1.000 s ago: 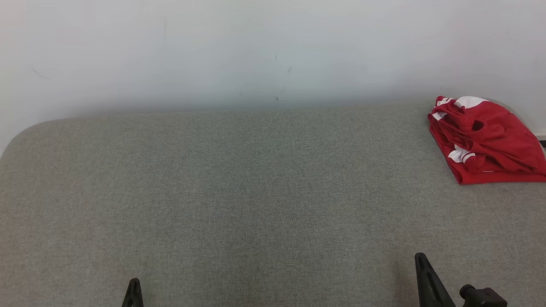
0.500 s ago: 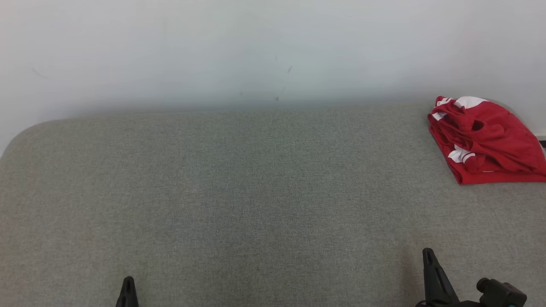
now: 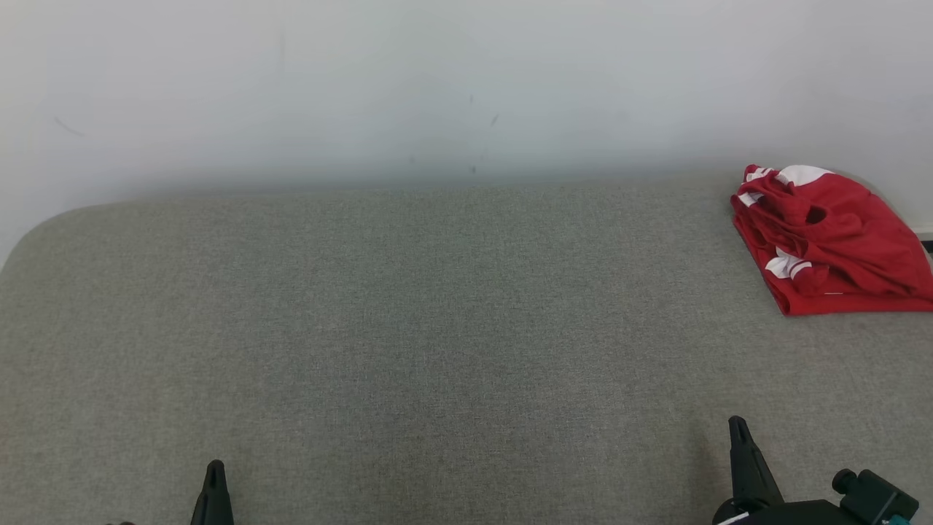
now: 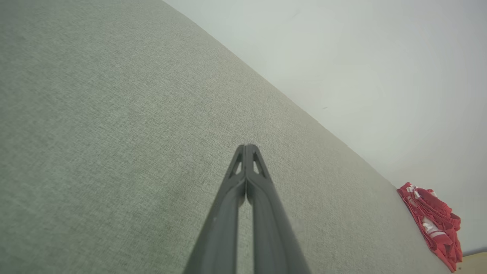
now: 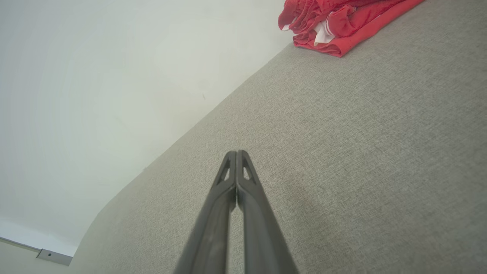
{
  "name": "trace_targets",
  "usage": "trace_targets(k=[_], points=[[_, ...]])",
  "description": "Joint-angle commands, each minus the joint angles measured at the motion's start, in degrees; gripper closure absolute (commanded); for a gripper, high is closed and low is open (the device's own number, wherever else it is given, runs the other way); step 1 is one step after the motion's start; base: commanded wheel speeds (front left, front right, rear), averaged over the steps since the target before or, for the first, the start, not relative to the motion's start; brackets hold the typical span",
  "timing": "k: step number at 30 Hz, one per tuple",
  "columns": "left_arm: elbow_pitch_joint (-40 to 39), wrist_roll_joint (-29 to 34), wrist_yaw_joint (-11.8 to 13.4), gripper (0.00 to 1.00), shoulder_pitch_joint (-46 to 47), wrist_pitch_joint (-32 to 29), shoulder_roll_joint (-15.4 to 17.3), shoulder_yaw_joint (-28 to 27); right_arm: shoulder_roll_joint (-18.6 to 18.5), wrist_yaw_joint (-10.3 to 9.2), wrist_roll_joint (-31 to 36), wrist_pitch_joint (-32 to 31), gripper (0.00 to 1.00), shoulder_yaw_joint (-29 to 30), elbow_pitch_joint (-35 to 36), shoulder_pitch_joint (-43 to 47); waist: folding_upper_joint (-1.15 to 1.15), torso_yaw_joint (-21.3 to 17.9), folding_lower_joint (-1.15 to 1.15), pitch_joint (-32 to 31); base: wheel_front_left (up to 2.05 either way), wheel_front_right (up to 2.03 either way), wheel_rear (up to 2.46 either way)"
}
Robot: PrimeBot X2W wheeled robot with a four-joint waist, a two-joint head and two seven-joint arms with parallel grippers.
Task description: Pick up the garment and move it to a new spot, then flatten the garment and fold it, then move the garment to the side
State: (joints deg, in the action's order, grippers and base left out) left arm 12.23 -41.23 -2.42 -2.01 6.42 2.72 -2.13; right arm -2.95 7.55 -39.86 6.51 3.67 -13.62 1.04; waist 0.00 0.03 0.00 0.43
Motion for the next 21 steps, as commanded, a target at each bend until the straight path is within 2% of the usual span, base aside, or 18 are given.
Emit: trace_targets(k=[1, 21], points=[[-0.5, -1.8, -0.2, 1.0, 1.3, -0.3, 0.2, -0.3, 0.0, -0.03, -1.7, -0.3, 1.0, 0.3, 0.7, -1.4, 0.0, 0.0, 0.0, 0.0, 0.0, 0.0, 0.0], [0.2, -16.4, -1.7, 1.0, 3.5, -4.1, 0.2, -1.6, 0.0, -0.05, -16.9, -4.1, 1.0, 1.1, 0.4, -3.2, 0.0, 0.0, 0.0, -0.1, 0.0, 0.0, 0.0]])
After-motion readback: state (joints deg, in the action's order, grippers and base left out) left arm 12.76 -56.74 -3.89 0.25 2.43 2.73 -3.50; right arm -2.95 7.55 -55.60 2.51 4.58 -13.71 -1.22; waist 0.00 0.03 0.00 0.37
